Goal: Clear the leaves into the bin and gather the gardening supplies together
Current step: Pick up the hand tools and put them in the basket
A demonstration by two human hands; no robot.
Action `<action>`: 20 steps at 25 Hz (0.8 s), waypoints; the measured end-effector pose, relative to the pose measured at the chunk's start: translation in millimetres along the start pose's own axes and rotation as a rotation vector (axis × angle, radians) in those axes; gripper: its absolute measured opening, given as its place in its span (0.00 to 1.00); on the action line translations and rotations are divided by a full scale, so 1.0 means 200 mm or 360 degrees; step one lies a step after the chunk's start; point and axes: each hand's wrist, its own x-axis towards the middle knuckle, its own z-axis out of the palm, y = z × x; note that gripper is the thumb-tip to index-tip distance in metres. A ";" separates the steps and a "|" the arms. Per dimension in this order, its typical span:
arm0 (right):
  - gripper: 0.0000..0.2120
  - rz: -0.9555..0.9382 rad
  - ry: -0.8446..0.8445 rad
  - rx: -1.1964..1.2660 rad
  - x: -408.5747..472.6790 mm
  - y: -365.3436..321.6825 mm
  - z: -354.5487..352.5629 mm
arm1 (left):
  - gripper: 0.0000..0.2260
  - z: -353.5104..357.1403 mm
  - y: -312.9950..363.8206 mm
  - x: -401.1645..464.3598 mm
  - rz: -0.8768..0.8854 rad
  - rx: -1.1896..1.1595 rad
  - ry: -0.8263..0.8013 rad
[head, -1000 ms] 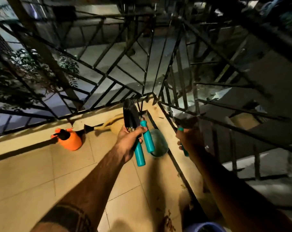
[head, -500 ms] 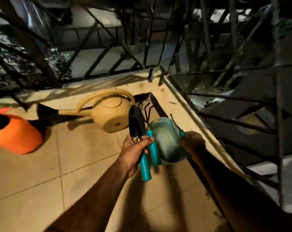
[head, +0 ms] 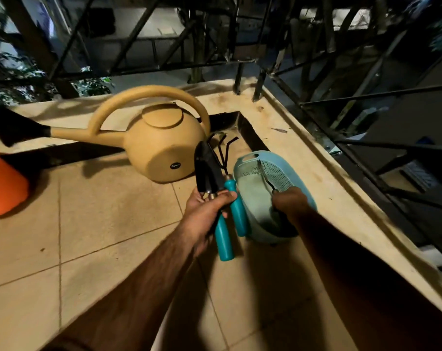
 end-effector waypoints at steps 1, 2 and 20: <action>0.19 -0.0001 0.0024 0.0007 -0.01 -0.01 0.00 | 0.24 0.00 0.00 0.00 -0.0008 -0.0019 0.0011; 0.18 0.0003 0.0016 0.0014 -0.01 -0.03 0.01 | 0.25 0.00 0.01 -0.01 -0.0013 -0.0036 0.0015; 0.18 -0.0609 0.0109 -0.0748 -0.29 0.10 0.07 | 0.19 0.09 0.05 -0.16 0.0074 -0.0044 -0.0108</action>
